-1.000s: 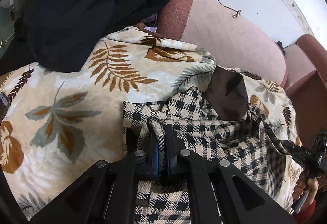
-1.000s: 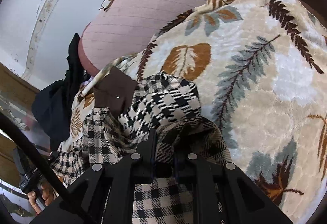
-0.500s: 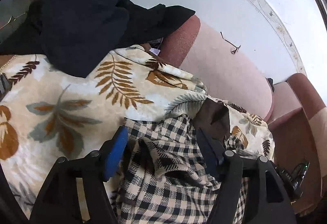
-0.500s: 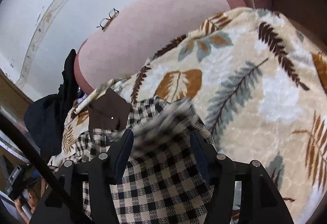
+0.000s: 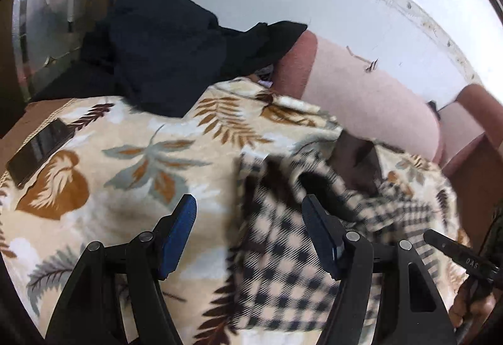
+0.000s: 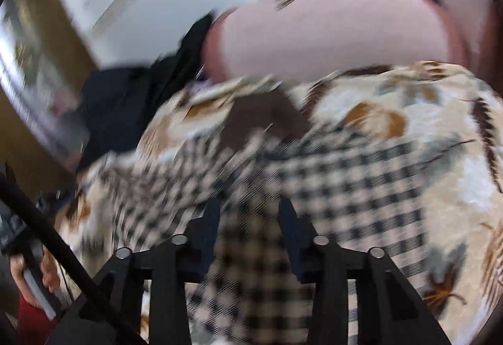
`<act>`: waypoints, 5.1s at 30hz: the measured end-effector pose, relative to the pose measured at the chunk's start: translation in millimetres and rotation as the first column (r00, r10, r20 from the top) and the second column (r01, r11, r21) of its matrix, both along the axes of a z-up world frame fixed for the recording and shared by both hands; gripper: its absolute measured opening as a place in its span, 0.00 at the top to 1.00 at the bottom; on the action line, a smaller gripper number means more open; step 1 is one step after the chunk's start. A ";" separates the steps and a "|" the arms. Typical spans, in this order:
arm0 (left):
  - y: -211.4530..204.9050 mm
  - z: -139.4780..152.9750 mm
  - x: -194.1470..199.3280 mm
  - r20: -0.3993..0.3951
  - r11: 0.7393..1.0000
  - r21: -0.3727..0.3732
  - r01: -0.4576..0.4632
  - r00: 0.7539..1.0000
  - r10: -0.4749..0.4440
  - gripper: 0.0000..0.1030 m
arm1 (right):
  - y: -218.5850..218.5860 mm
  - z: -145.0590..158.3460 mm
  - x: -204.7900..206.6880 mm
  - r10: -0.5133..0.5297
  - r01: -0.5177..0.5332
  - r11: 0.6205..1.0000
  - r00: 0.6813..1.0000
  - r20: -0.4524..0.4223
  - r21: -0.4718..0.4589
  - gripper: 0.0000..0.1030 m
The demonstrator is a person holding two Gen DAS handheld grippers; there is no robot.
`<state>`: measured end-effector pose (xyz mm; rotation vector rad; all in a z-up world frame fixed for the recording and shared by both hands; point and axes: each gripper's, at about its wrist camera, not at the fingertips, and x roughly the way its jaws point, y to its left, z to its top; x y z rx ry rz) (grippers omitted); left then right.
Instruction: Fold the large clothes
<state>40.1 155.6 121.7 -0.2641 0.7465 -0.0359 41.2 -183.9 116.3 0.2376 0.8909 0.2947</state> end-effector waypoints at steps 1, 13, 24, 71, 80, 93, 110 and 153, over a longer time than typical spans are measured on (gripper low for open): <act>-2.6 -5.3 -0.7 -0.002 1.000 0.029 0.004 1.000 -0.004 0.33 | 15.6 -10.3 2.5 0.033 -0.033 0.999 0.999 -0.024 -0.016 0.71; -28.3 -31.6 1.3 0.000 0.963 0.251 0.100 0.995 -0.103 0.33 | 90.4 -53.6 75.2 0.025 -0.039 0.992 0.993 -0.114 -0.119 0.71; -19.6 -52.7 27.0 -0.106 0.983 0.144 0.113 0.989 -0.098 0.33 | 115.4 -62.5 145.3 -0.024 -0.008 0.974 0.990 -0.140 -0.225 0.71; -48.1 -89.5 21.6 -0.271 0.947 0.207 0.246 0.944 -0.186 0.72 | 44.7 -71.8 60.8 0.074 -0.071 0.996 0.995 -0.072 0.050 0.68; -47.8 -90.7 24.1 -0.278 0.948 0.209 0.242 0.944 -0.179 0.69 | 35.7 -71.0 36.4 0.171 -0.156 0.969 0.983 -0.064 0.192 0.68; -38.1 -85.5 25.8 -0.258 0.962 0.167 0.215 0.951 -0.167 0.66 | 17.7 -81.7 95.5 0.031 -0.020 0.997 0.991 -0.134 0.081 0.95; -14.1 -100.1 13.2 -0.295 0.980 0.063 0.190 0.941 -0.164 0.70 | 115.4 -22.9 85.6 0.141 -0.143 0.986 0.990 -0.020 -0.091 0.74; -49.5 -79.5 20.5 -0.277 0.959 0.152 0.237 0.942 -0.189 0.73 | -66.2 -85.2 69.1 -0.255 0.239 0.963 0.958 -0.129 -0.127 0.99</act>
